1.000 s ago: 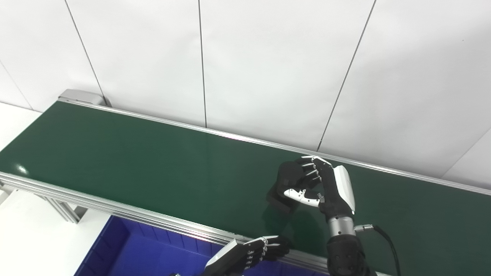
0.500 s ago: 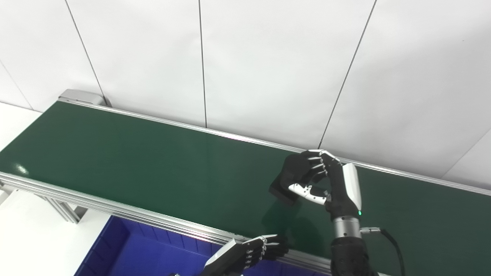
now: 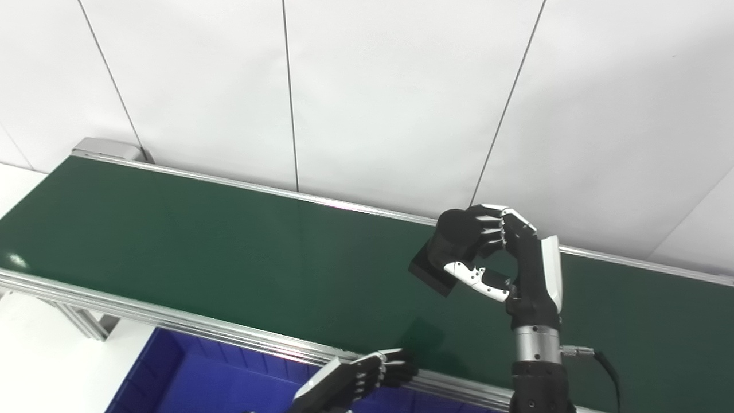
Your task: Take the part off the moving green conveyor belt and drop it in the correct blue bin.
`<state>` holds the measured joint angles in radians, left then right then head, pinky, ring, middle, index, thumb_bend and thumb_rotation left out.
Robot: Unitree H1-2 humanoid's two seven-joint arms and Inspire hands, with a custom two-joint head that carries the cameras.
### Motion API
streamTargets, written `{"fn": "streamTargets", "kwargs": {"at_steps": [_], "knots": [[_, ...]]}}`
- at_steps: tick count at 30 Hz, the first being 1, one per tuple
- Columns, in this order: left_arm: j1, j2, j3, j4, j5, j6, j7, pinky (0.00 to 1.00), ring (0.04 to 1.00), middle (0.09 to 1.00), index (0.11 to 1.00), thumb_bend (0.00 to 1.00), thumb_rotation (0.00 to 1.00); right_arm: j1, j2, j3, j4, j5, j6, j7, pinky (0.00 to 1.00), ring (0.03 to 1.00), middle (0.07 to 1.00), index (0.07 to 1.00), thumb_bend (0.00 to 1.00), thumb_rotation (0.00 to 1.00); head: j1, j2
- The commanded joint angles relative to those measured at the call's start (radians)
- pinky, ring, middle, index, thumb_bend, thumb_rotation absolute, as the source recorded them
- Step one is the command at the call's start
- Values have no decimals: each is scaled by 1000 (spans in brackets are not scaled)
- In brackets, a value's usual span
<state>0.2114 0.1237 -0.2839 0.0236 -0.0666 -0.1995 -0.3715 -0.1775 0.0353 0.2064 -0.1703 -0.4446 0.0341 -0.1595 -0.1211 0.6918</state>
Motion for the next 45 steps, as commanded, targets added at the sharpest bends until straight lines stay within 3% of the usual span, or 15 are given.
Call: {"fn": "streamTargets", "kwargs": {"at_steps": [1, 25, 35, 45], "knots": [[-8, 4, 8, -17, -28, -25, -12, 857, 845, 825, 862, 985, 553, -17, 15, -11, -69, -6, 15, 6, 356, 469, 539, 600, 497, 0, -9, 2], [-30, 73, 71, 26, -102, -78, -72, 843, 839, 827, 863, 947, 568, 155, 16, -141, -438, -5, 121, 63, 365, 462, 538, 599, 499, 0, -241, 33], [-42, 95, 98, 47, -137, -97, -105, 844, 836, 823, 866, 930, 565, 277, 22, -193, -512, 8, 93, 49, 355, 463, 542, 597, 497, 0, -315, 57], [-49, 111, 123, 38, -176, -68, -130, 847, 835, 819, 863, 949, 565, 440, 57, -230, -579, 20, 69, 30, 350, 467, 546, 599, 497, 0, -392, 90]]}}
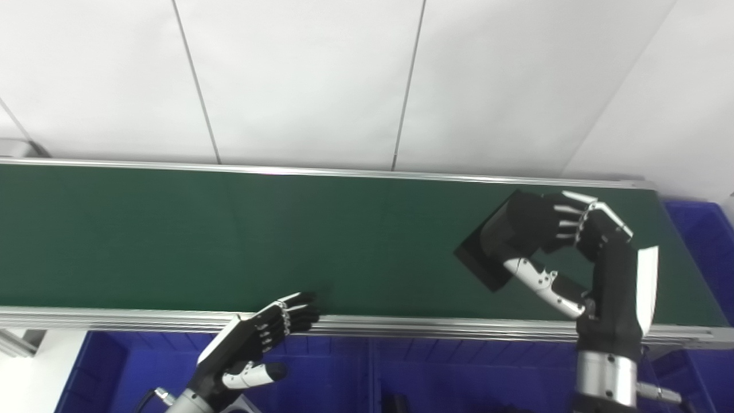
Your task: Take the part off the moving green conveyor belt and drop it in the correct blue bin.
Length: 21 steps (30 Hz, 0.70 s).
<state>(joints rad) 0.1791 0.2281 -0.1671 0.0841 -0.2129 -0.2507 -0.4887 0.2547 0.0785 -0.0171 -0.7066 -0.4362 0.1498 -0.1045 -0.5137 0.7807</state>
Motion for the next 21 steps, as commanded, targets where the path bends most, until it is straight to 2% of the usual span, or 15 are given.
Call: {"fn": "streamTargets", "kwargs": {"at_steps": [1, 4, 6, 11, 14, 17, 21], "knots": [[-17, 8, 8, -25, -36, -11, -16, 847, 835, 819, 863, 949, 563, 30, 20, -10, -47, 16, -47, -29, 349, 468, 547, 598, 496, 0, -11, 6], [-18, 14, 13, -33, -49, 1, -21, 846, 837, 820, 864, 948, 551, 82, 37, -18, -52, 6, -45, -44, 348, 465, 544, 592, 497, 0, -30, 15], [-19, 21, 20, -37, -61, 11, -26, 846, 837, 820, 862, 947, 542, 127, 41, -23, -39, -7, -61, -60, 360, 461, 539, 592, 499, 0, -59, 34], [-19, 28, 30, -51, -70, 35, -30, 845, 839, 816, 859, 957, 537, 196, 40, -31, 5, -5, -106, -96, 361, 460, 539, 599, 499, 0, -67, 49], [-18, 33, 37, -67, -73, 52, -31, 846, 841, 815, 861, 959, 540, 234, 44, -33, 28, -19, -114, -113, 361, 460, 535, 602, 499, 0, -88, 71], [-21, 38, 41, -70, -80, 52, -37, 842, 837, 813, 861, 950, 540, 266, 46, -32, 57, -15, -129, -132, 368, 456, 535, 604, 500, 0, -100, 79], [-23, 46, 48, -87, -88, 67, -38, 837, 830, 812, 860, 948, 545, 310, 57, -36, 142, -14, -161, -172, 361, 460, 534, 606, 500, 0, -130, 115]]}}
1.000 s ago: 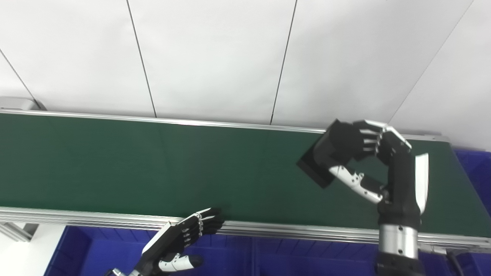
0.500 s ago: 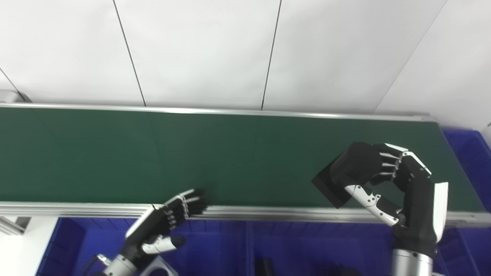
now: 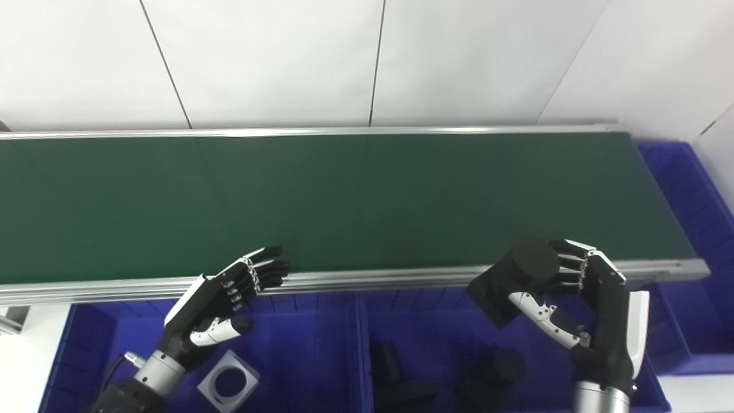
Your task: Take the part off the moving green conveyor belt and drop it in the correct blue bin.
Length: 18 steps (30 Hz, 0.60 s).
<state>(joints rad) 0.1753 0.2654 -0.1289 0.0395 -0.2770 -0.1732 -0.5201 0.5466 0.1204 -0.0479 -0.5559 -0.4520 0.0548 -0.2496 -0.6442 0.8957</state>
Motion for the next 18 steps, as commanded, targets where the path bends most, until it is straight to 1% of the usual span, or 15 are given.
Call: {"fn": "streamTargets", "kwargs": {"at_steps": [1, 5, 8, 15, 18], "knots": [[-20, 10, 11, -47, -23, -6, -6, 836, 827, 808, 858, 950, 551, 26, 20, -6, 6, 6, -67, -34, 364, 458, 531, 602, 500, 0, -5, 7], [-26, 14, 16, -62, -30, 13, -6, 838, 826, 805, 855, 956, 555, 45, 28, -14, 66, 7, -80, -62, 365, 454, 534, 605, 500, 0, -26, 32], [-30, 14, 18, -70, -35, 22, -6, 836, 821, 803, 852, 956, 552, 50, 36, -24, 110, 32, -83, -80, 359, 458, 534, 607, 500, 0, -33, 44], [-37, 20, 20, -66, -35, 16, -16, 835, 819, 801, 851, 953, 569, 36, 28, -40, 232, 57, -129, -119, 347, 464, 539, 600, 497, 0, -27, 50], [-34, 18, 21, -75, -40, 27, -14, 832, 816, 799, 847, 955, 556, 19, 19, -41, 273, 53, -136, -126, 349, 460, 539, 595, 498, 0, -19, 52]]}}
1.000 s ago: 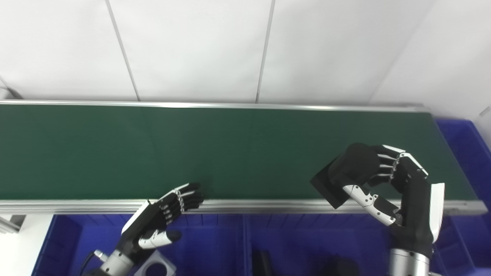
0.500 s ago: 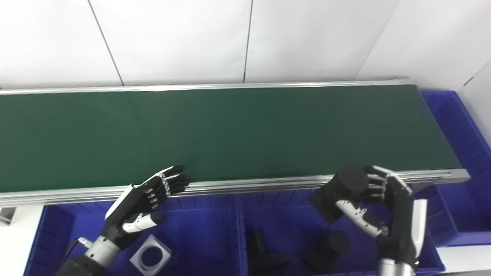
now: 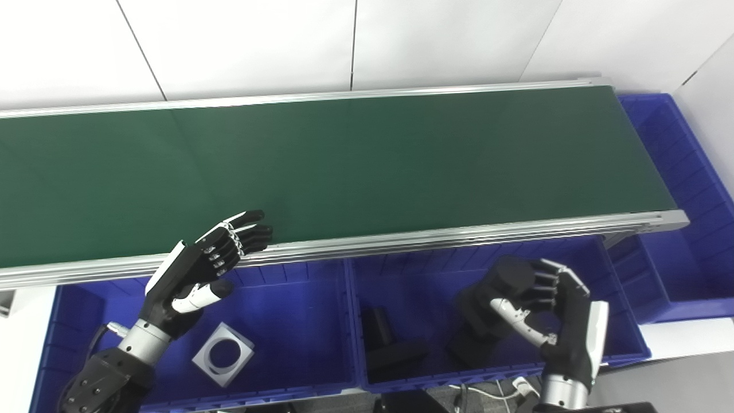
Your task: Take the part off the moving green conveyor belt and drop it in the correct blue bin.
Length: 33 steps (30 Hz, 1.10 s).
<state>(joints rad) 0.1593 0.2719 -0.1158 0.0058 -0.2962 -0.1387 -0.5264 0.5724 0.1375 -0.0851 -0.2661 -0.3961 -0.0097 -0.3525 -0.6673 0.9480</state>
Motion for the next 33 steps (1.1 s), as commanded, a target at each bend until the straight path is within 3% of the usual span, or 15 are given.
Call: {"fn": "streamTargets", "kwargs": {"at_steps": [1, 13, 25, 30, 32, 33], "knots": [[-17, 10, 9, -43, -22, -6, -8, 832, 816, 799, 847, 955, 553, -10, 1, -3, -9, -2, -71, -24, 349, 459, 540, 595, 498, 0, 4, 0], [0, 3, 3, -67, -15, 3, -2, 838, 819, 801, 851, 951, 549, -14, -18, 23, 31, -54, -39, -21, 352, 463, 535, 607, 499, 0, 33, 0], [13, -8, -5, -81, -7, -3, 3, 841, 822, 803, 854, 950, 556, -11, -40, 37, 50, -60, -54, -22, 359, 463, 528, 604, 500, 0, 57, -5], [17, -9, -8, -85, -4, 0, 8, 844, 825, 806, 856, 952, 555, -6, -39, 35, 32, -23, -38, -1, 348, 472, 550, 669, 498, 0, 61, -6], [18, -10, -9, -88, -3, 0, 10, 841, 823, 805, 855, 957, 558, 0, -53, 42, 20, -1, -24, 30, 519, 625, 689, 745, 642, 26, 65, -6], [18, -11, -10, -90, -2, 0, 10, 840, 823, 805, 855, 958, 556, 3, -62, 46, 13, 10, -13, 50, 605, 703, 759, 796, 668, 99, 65, -6]]}}
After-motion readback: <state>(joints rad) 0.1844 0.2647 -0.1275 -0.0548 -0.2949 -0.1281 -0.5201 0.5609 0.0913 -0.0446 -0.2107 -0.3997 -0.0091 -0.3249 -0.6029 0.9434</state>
